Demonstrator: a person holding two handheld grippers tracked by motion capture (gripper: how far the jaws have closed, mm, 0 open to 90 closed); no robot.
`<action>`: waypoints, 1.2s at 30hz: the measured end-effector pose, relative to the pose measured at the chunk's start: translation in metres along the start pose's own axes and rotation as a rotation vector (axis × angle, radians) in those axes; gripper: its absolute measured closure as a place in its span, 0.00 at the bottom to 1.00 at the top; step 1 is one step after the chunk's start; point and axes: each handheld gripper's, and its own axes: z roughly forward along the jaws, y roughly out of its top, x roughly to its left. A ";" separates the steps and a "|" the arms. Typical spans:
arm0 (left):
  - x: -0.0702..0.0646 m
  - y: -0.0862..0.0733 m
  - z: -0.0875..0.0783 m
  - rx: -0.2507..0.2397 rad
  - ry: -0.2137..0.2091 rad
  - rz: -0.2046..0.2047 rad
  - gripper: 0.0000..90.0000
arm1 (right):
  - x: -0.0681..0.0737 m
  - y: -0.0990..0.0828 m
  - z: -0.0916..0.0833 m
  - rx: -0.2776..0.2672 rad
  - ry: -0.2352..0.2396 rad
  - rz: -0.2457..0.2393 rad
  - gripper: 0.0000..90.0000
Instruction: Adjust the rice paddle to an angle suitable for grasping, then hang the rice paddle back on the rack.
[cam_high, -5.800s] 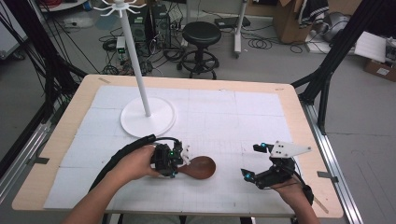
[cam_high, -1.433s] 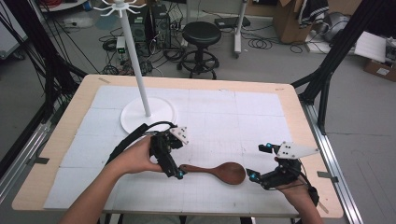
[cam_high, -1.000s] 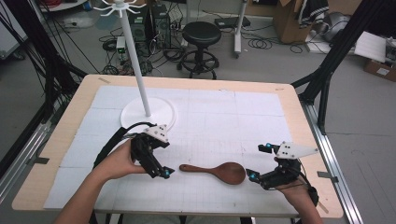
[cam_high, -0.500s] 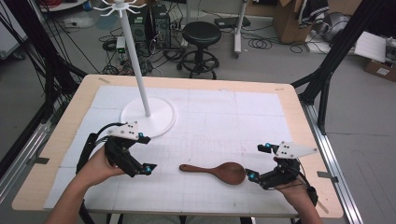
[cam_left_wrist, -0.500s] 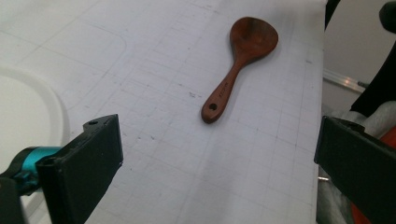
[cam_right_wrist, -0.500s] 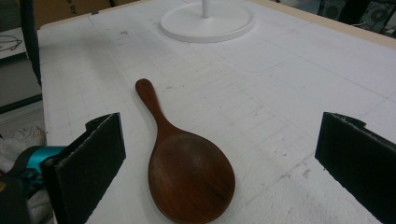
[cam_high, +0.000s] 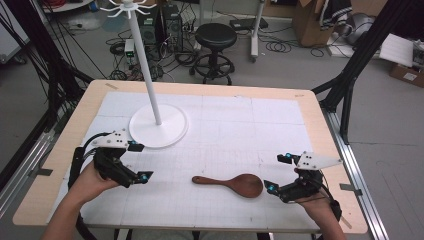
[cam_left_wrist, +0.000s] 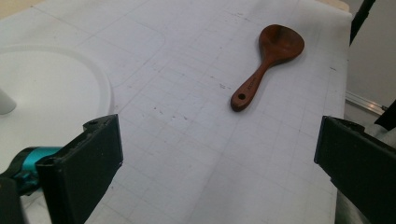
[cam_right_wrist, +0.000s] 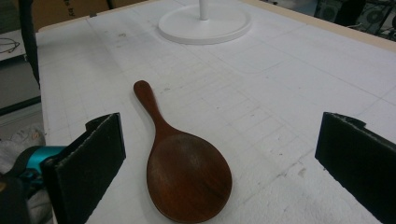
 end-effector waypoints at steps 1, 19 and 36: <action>0.001 -0.002 -0.002 -0.007 0.007 -0.001 0.02 | 0.000 0.000 0.000 -0.004 -0.004 -0.001 0.01; 0.008 -0.013 -0.010 -0.033 0.045 -0.017 0.02 | 0.001 0.004 0.006 0.014 0.003 0.008 0.01; 0.008 -0.014 -0.009 -0.027 0.042 -0.015 0.02 | 0.002 0.007 0.001 0.014 0.015 -0.010 0.01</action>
